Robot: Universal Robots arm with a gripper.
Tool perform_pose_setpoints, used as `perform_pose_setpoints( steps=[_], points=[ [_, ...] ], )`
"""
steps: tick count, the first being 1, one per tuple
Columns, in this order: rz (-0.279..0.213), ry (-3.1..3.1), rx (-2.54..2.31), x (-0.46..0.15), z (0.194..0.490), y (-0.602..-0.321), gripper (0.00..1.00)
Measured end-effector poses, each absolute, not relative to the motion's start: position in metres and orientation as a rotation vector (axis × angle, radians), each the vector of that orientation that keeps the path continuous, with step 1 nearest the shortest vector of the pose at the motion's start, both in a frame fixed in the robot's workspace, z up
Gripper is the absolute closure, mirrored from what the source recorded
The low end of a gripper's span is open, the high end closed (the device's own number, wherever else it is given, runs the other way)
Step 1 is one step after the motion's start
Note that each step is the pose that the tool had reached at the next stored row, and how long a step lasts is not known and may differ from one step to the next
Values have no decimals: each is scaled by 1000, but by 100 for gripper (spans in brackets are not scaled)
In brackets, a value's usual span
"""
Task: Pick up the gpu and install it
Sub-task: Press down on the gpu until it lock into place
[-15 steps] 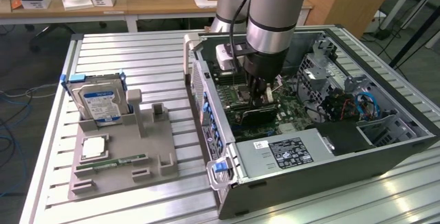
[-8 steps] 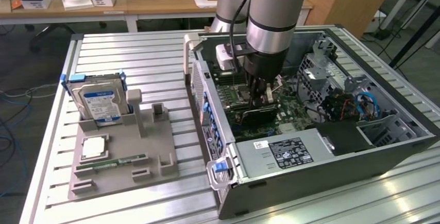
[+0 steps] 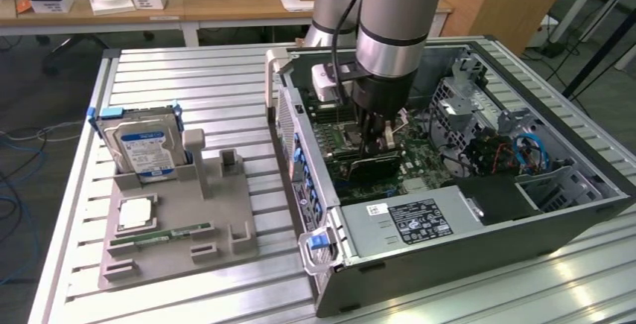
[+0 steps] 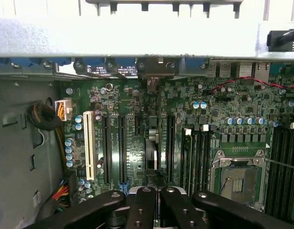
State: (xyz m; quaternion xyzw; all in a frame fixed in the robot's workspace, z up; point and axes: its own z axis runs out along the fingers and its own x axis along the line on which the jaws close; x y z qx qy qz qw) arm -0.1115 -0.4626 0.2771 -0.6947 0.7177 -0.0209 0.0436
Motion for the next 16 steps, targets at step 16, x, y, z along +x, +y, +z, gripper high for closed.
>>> perform_pose_setpoints(
  steps=[16],
  points=[
    [-65, 2203, -2117, -111, 261, -463, 89]
  ],
)
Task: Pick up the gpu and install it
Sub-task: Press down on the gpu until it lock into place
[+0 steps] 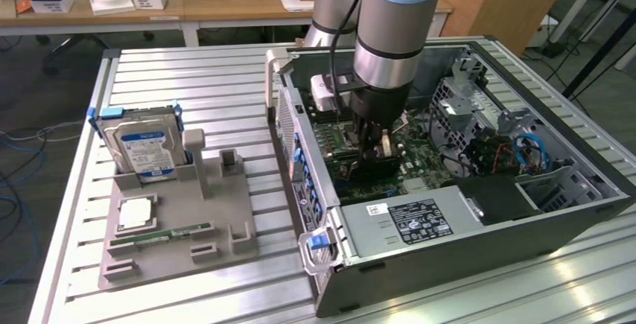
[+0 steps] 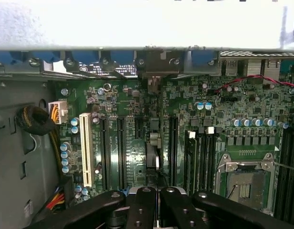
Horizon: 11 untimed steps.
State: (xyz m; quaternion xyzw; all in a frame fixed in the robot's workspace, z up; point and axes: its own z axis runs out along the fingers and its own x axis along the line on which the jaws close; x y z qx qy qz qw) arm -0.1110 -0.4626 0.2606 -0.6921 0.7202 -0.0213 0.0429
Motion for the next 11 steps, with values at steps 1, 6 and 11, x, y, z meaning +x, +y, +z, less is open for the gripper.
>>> perform_pose_setpoints(
  steps=[1, 6, 11],
  points=[
    [-65, 2202, -2116, -111, 260, -463, 89],
    [-65, 2201, -2115, -112, 260, -462, 89],
    [-65, 2202, -2116, -112, 276, -463, 89]
  ],
)
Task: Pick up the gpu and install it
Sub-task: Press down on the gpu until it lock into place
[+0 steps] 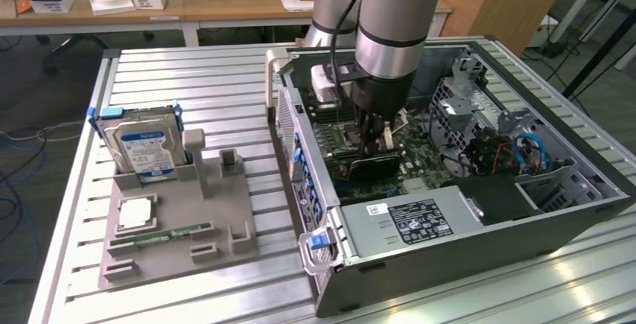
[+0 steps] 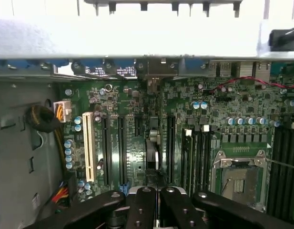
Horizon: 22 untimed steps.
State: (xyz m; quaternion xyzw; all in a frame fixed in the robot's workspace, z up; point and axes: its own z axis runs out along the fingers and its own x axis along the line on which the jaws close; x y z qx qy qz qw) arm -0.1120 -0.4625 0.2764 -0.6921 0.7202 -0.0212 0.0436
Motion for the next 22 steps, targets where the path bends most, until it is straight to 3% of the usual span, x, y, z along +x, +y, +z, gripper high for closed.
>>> perform_pose_setpoints(
  steps=[12, 19, 22],
  points=[
    [-63, 2203, -2117, -138, 293, -463, 89],
    [60, 2265, -2172, -140, 293, -463, 89],
    [74, 2272, -2178, -141, 296, -463, 89]
  ],
)
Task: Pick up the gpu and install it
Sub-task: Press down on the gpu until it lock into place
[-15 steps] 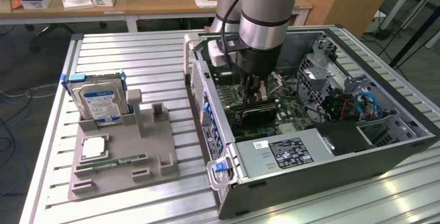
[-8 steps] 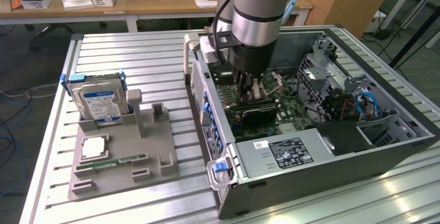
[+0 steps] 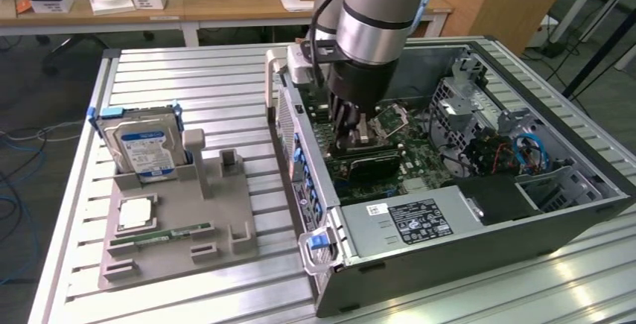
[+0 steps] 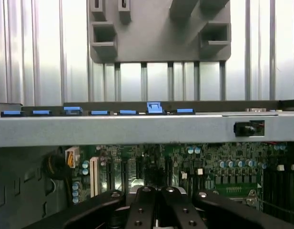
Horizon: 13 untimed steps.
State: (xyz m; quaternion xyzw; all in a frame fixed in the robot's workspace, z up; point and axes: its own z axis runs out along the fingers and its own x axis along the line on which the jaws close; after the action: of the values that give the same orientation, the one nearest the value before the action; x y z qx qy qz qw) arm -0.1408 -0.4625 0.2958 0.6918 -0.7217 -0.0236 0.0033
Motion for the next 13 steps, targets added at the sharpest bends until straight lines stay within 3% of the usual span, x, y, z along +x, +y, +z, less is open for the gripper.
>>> perform_pose_setpoints(
  steps=[3, 10, 13],
  points=[
    [-81, -2259, 2165, -146, 297, -463, 89],
    [-198, -2201, 2101, -148, 297, -462, 89],
    [-209, -2194, 2095, -148, 298, -463, 89]
  ],
)
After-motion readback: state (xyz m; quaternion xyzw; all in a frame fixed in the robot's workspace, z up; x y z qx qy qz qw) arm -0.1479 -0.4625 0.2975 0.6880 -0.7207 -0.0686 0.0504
